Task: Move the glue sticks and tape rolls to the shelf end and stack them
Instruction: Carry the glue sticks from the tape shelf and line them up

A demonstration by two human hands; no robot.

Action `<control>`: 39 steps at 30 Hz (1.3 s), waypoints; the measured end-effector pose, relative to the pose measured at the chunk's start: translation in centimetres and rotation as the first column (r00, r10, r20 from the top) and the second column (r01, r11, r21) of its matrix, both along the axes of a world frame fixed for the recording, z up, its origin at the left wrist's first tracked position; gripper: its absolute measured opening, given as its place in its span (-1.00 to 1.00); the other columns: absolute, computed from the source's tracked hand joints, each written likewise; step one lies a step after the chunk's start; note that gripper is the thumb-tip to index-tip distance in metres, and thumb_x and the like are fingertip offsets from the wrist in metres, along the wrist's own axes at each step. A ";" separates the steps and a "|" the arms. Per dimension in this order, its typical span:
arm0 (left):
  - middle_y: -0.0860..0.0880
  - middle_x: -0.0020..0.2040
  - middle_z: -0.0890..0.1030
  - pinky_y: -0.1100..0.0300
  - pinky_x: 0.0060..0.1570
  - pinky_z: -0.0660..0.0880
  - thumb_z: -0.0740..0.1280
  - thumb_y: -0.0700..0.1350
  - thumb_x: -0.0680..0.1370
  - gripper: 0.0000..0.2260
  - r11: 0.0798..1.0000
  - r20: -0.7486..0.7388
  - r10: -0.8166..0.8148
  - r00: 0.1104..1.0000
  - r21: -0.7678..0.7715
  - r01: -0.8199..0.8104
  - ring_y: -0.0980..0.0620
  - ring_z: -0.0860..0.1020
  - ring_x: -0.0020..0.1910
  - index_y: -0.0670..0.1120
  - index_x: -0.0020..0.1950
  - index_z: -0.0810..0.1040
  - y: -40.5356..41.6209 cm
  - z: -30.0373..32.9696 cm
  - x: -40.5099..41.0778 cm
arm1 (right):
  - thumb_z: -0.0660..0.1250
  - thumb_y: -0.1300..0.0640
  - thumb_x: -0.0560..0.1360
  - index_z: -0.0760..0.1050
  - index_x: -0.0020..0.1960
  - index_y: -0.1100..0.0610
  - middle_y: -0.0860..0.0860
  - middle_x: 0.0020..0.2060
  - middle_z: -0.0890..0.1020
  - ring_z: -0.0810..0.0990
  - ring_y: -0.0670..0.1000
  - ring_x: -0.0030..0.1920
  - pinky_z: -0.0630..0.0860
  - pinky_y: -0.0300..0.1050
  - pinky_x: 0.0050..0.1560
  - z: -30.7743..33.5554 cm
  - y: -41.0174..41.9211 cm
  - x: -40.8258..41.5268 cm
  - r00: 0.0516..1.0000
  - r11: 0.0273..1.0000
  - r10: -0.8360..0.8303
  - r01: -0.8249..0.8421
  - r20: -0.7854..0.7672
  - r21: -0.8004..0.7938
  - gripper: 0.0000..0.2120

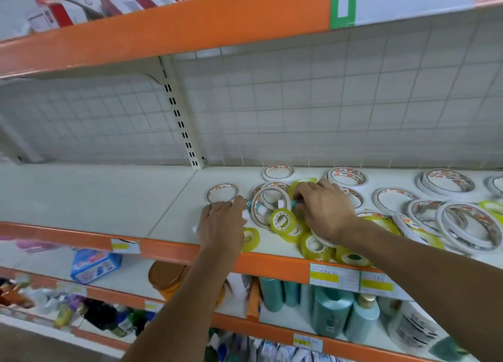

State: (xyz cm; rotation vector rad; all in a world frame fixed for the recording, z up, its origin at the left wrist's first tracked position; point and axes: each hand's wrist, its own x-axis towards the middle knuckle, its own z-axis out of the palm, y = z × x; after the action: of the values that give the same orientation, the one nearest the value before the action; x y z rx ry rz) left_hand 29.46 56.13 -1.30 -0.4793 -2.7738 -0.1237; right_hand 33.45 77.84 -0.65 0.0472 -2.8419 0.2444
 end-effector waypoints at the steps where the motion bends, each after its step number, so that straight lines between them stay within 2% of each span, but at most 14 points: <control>1: 0.08 0.05 0.64 0.18 0.16 0.34 0.30 -0.04 0.61 -0.77 1.000 -0.008 -0.017 1.000 0.011 0.017 0.04 0.55 0.12 0.08 0.25 0.39 -0.2 0.1 0.1 | 0.19 0.01 0.62 0.41 0.21 0.01 -0.03 0.15 0.59 0.41 0.08 0.15 0.32 -0.01 0.18 0.1 0.0 0.1 1.000 1.000 -0.004 0.004 -0.005 -0.007 -0.81; 3: 0.08 0.01 0.66 0.20 0.08 0.36 0.27 -0.06 0.63 -0.74 0.999 -0.027 -0.039 0.999 0.036 0.040 0.05 0.58 0.05 0.11 0.30 0.37 -0.3 0.6 0.3 | 0.23 0.06 0.59 0.39 0.23 0.01 -0.02 0.13 0.59 0.41 0.08 0.11 0.33 -0.02 0.14 0.2 0.0 0.3 1.000 1.000 0.004 -0.004 -0.013 0.000 -0.78; 6: 0.06 0.01 0.63 0.19 -0.11 0.34 0.20 -0.06 0.66 -0.75 0.997 -0.034 -0.062 0.997 0.039 0.064 0.00 0.59 -0.03 0.16 0.33 0.35 -0.3 1.6 0.4 | 0.31 0.09 0.52 0.28 0.43 -0.04 0.01 0.10 0.55 0.41 0.10 0.08 0.37 -0.01 0.14 0.4 -0.1 0.3 1.000 1.000 0.013 -0.013 -0.005 0.012 -0.49; 9: 0.04 0.06 0.62 0.18 -0.15 0.34 0.16 -0.04 0.67 -0.77 0.997 -0.018 -0.082 0.996 -0.004 0.082 -0.03 0.59 -0.03 0.17 0.32 0.34 -0.1 2.5 0.4 | 0.34 0.04 0.55 0.07 0.58 -0.13 0.02 0.01 0.41 0.36 0.08 0.00 0.35 -0.04 0.10 1.4 -0.1 0.6 1.000 1.000 0.018 -0.018 0.010 0.009 -0.30; 11: 0.04 0.07 0.63 0.16 -0.15 0.37 0.19 -0.07 0.66 -0.72 0.996 0.006 -0.085 0.996 0.023 0.084 -0.03 0.60 0.00 0.19 0.33 0.34 0.1 2.8 0.2 | 0.33 0.17 0.52 0.04 0.59 -0.16 0.03 -0.02 0.31 0.33 0.07 -0.02 0.34 -0.07 0.06 2.4 -0.2 1.0 1.000 0.999 0.013 -0.012 0.013 -0.050 -0.23; 13: 0.04 0.08 0.63 0.14 -0.14 0.42 0.22 -0.09 0.64 -0.67 0.994 0.023 -0.097 0.995 0.047 0.095 -0.03 0.60 0.01 0.22 0.35 0.32 0.4 2.9 0.0 | 0.25 0.35 0.46 0.08 0.58 -0.15 0.04 0.00 0.29 0.39 0.13 0.04 0.36 -0.08 0.03 3.4 -0.3 1.2 1.000 0.991 -0.005 0.006 0.007 -0.136 -0.19; 16: 0.05 0.09 0.60 0.08 -0.09 0.47 0.18 -0.02 0.66 -0.69 0.987 0.043 -0.144 0.989 0.080 0.141 -0.03 0.59 0.05 0.22 0.38 0.29 1.0 2.9 0.1 | 0.20 0.42 0.43 0.18 0.54 -0.11 0.08 0.04 0.34 0.48 0.21 0.04 0.43 -0.04 0.00 3.9 0.0 1.0 0.999 0.977 -0.010 0.001 -0.041 -0.213 -0.22; 20: 0.05 0.11 0.59 0.09 -0.09 0.46 0.21 0.04 0.64 -0.70 0.969 0.022 -0.198 0.980 0.155 0.192 -0.01 0.56 0.09 0.15 0.38 0.36 2.0 3.2 0.2 | 0.24 0.34 0.50 0.22 0.46 -0.06 0.14 0.11 0.41 0.53 0.22 -0.04 0.50 0.00 -0.06 4.0 0.2 1.1 0.998 0.965 0.008 -0.024 -0.060 -0.261 -0.39; 23: 0.03 0.18 0.57 0.07 0.02 0.47 0.28 0.05 0.61 -0.67 0.960 0.033 -0.218 0.975 0.184 0.209 -0.01 0.52 0.17 0.06 0.36 0.42 2.8 3.5 0.1 | 0.17 0.26 0.59 0.24 0.46 0.02 0.17 0.14 0.46 0.55 0.22 -0.09 0.42 -0.06 -0.14 3.8 0.6 1.4 0.992 0.963 -0.001 -0.033 -0.126 -0.266 -0.53; 25: 0.03 0.19 0.56 0.07 0.04 0.47 0.32 0.05 0.59 -0.67 0.956 0.041 -0.228 0.973 0.197 0.216 0.00 0.50 0.19 0.02 0.33 0.46 3.4 3.8 0.0 | 0.18 0.21 0.61 0.21 0.51 0.08 0.19 0.19 0.49 0.57 0.23 0.03 0.37 -0.09 -0.11 3.9 1.0 1.6 0.990 0.962 -0.038 0.000 -0.134 -0.272 -0.52; 27: 0.04 0.14 0.57 0.05 0.03 0.49 0.35 0.05 0.57 -0.71 0.948 0.053 -0.243 0.968 0.224 0.226 0.00 0.50 0.16 0.02 0.27 0.52 4.1 3.9 -0.1 | 0.22 0.20 0.60 0.20 0.53 0.12 0.18 0.25 0.47 0.55 0.25 0.13 0.43 -0.05 -0.01 4.2 1.6 1.9 0.992 0.971 -0.089 0.068 -0.084 -0.231 -0.49; 30: 0.05 0.06 0.56 0.03 -0.03 0.50 0.37 0.08 0.55 -0.76 0.939 0.068 -0.279 0.958 0.227 0.258 0.00 0.50 0.10 0.07 0.19 0.56 5.3 4.1 0.0 | 0.27 0.29 0.53 0.41 0.40 0.14 0.14 0.20 0.40 0.56 0.25 0.07 0.52 0.08 0.10 4.5 2.7 2.7 0.995 0.984 -0.096 0.094 -0.006 -0.154 -0.56; 32: 0.06 0.06 0.55 0.08 -0.05 0.48 0.37 0.08 0.55 -0.77 0.930 0.067 -0.318 0.946 0.218 0.297 0.01 0.49 0.11 0.11 0.20 0.56 6.3 4.2 0.0 | 0.29 0.33 0.49 0.47 0.35 0.13 0.11 0.16 0.40 0.54 0.21 0.07 0.52 0.08 0.11 4.5 3.5 3.7 0.997 0.989 -0.077 0.080 0.029 -0.126 -0.57; 39: 0.05 0.16 0.54 0.03 0.02 0.48 0.31 0.07 0.59 -0.76 0.885 0.049 -0.456 0.889 0.129 0.447 -0.04 0.48 0.20 0.12 0.26 0.51 11.4 5.1 1.1 | 0.30 0.25 0.46 0.43 0.23 0.00 0.01 0.16 0.56 0.54 0.13 0.15 0.48 -0.04 -0.08 5.2 6.8 7.4 0.971 0.981 -0.195 0.191 0.136 0.036 -0.63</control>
State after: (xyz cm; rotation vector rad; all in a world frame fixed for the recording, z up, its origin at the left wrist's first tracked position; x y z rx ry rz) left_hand 30.57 67.55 3.81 -1.1062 -2.6543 -0.4149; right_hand 40.83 84.62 4.51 -0.2506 -2.9613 0.1793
